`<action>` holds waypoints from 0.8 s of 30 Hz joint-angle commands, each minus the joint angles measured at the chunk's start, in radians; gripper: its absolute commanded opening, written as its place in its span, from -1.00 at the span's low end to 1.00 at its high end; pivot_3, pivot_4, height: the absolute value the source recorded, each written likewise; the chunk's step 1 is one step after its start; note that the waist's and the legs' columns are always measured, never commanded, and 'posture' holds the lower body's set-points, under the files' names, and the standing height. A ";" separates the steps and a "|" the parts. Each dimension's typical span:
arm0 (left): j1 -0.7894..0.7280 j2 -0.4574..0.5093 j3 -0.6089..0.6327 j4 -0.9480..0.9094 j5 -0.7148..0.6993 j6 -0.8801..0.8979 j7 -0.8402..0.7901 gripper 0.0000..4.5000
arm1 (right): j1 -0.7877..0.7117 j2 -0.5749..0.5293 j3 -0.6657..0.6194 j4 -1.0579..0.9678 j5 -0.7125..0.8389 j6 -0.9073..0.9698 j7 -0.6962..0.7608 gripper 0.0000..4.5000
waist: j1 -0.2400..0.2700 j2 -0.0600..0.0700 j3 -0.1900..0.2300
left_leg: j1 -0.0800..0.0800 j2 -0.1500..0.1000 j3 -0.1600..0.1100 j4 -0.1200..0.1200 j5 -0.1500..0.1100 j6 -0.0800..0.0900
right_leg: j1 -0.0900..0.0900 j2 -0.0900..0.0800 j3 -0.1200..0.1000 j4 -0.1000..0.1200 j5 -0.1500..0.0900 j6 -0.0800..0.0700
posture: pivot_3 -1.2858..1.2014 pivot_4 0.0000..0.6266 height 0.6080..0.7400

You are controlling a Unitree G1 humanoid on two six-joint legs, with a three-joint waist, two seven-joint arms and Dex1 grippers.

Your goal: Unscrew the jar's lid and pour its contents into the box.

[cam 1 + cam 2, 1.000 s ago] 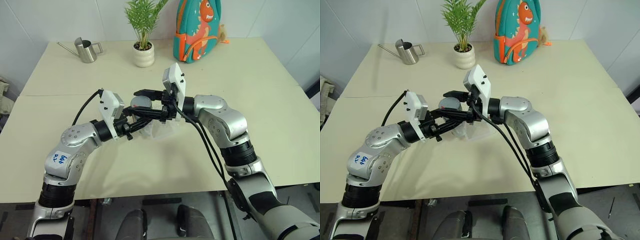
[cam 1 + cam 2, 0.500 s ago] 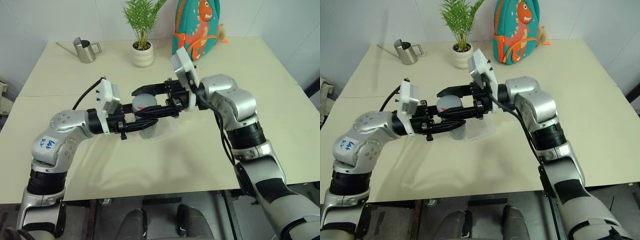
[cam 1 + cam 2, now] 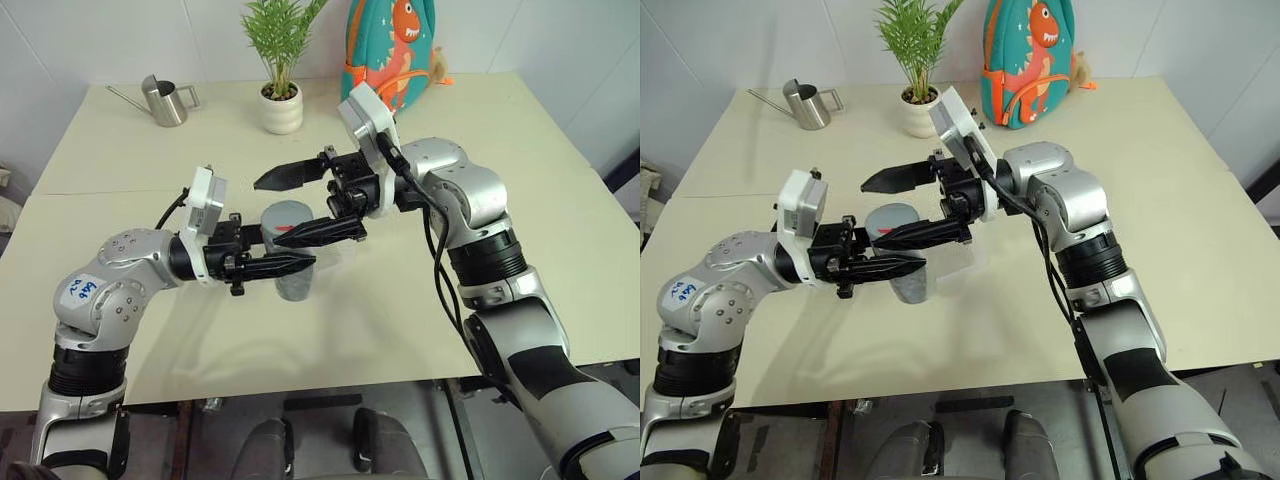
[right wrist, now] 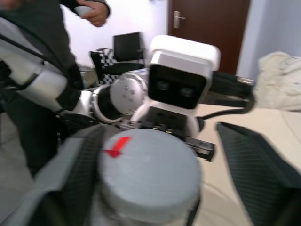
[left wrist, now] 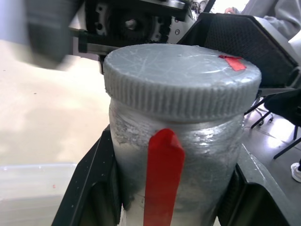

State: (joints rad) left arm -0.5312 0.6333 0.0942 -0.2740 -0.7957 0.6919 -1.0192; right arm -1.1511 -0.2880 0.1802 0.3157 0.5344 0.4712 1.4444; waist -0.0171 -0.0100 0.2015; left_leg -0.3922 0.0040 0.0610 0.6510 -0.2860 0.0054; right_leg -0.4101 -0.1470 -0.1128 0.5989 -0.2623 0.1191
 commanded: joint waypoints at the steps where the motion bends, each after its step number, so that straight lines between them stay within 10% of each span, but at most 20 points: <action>1: 0.006 -0.010 0.009 -0.067 -0.008 -0.053 -0.016 -0.13 | 0.011 -0.020 -0.085 -0.026 0.009 -0.021 -0.066 0.99 | 0.000 0.000 0.000 | 0.000 0.000 0.000 0.000 0.000 0.000 | 0.000 0.000 0.000 0.000 0.000 0.000 | 0.03 -0.52 1.00; 24: -0.015 -0.048 -0.031 0.035 0.184 -0.218 0.080 -0.13 | 0.138 0.030 -0.025 -0.304 -0.009 0.046 -0.260 0.99 | 0.004 0.000 0.000 | 0.000 0.000 0.004 0.000 -0.001 0.001 | -0.002 0.000 0.002 0.000 0.000 0.000 | 0.03 -0.52 1.00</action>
State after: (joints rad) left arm -0.5405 0.5757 0.0479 -0.2220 -0.6186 0.4993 -0.9399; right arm -1.0042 -0.2550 0.1748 0.0512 0.5080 0.5112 1.1976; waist -0.0128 -0.0104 0.2013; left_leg -0.3919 0.0043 0.0646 0.6512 -0.2876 0.0070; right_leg -0.4118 -0.1472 -0.1104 0.5993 -0.2622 0.1192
